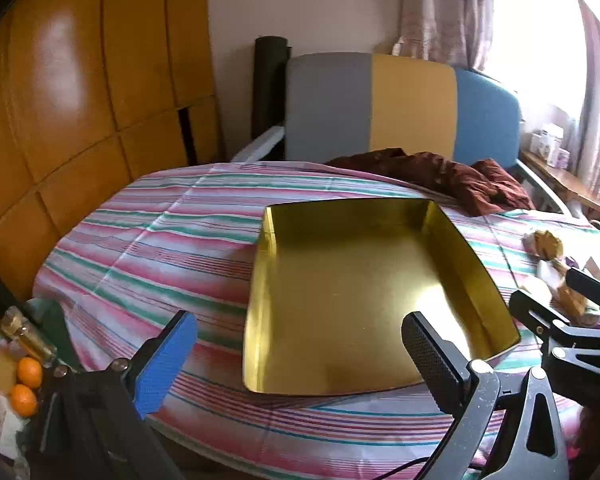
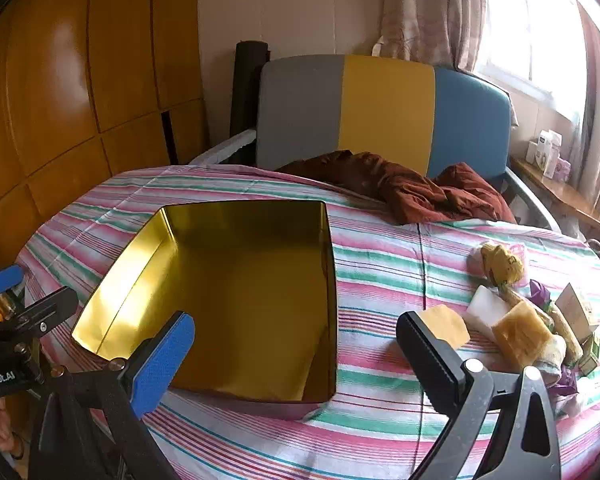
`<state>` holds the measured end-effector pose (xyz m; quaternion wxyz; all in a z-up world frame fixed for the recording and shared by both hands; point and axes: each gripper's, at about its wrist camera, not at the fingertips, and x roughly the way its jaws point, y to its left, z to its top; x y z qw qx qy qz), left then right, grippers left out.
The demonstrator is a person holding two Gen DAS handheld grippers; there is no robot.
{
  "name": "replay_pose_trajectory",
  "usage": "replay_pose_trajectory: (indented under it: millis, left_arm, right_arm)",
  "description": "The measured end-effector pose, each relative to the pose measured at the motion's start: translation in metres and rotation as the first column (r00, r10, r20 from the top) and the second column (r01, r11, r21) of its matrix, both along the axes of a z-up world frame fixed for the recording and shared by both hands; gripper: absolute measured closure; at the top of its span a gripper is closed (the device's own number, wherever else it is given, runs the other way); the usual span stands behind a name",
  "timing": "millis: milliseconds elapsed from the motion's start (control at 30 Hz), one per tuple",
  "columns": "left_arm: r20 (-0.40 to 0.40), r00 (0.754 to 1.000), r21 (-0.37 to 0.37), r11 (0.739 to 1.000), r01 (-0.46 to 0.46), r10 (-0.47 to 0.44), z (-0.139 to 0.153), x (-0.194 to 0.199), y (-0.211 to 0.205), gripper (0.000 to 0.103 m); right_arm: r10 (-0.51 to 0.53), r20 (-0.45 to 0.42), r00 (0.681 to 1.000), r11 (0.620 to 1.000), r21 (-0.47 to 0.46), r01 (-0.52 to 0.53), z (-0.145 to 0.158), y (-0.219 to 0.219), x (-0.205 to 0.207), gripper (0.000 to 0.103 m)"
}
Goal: Organize objects
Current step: 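Move both tools from the gold tray toward the pile of items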
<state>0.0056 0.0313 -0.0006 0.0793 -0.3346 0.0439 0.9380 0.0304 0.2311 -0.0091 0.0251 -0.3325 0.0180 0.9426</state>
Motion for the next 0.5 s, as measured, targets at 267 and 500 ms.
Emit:
replay_pose_trajectory:
  millis: [267,500]
  left_arm:
    - [0.049,0.998,0.024,0.999,0.048,-0.049,-0.009,-0.006,0.012,0.000]
    - [0.055,0.995,-0.010,0.996,0.089,-0.088,-0.014,-0.010,0.027,0.000]
  right_arm:
    - [-0.049,0.007,0.999,0.999,-0.012,0.049,-0.002,0.024,0.004,0.000]
    - [-0.130,0.022,0.991,0.991,-0.011,0.130,-0.004,0.059,0.012,0.000]
